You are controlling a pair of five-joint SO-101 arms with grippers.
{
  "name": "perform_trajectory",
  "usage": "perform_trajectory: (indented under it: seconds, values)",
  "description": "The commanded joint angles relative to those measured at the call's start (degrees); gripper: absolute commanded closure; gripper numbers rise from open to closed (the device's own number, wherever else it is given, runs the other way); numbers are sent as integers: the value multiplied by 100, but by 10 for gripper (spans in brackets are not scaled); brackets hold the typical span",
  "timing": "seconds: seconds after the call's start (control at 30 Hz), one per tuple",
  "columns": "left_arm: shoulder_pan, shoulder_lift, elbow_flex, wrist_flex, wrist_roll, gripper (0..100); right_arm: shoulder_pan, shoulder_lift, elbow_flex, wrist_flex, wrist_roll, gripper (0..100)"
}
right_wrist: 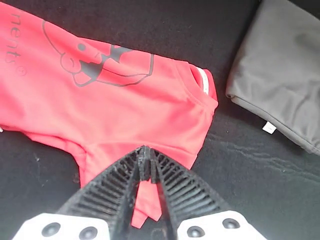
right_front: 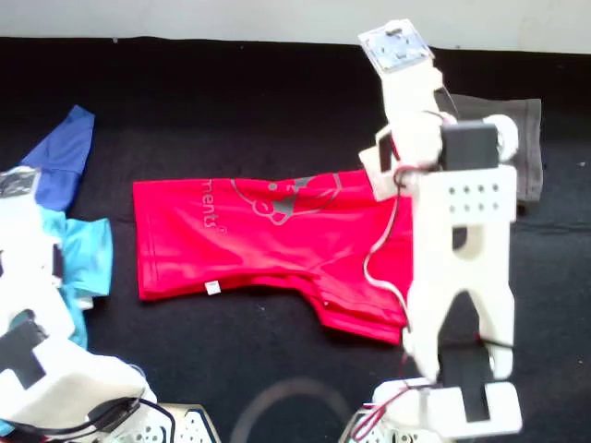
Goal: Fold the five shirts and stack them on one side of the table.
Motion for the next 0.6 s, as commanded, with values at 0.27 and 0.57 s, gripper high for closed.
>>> perform_trajectory:
  seconds: [0.27, 0.57]
  values:
    - [-1358, 1420, -3442, 1741, -70, 992, -48, -2176, 3415, -787, -18, 992]
    - [-242, 1156, -4813, 4281, 765, 992, -48, -2730, 6923, -3714, 18, 992]
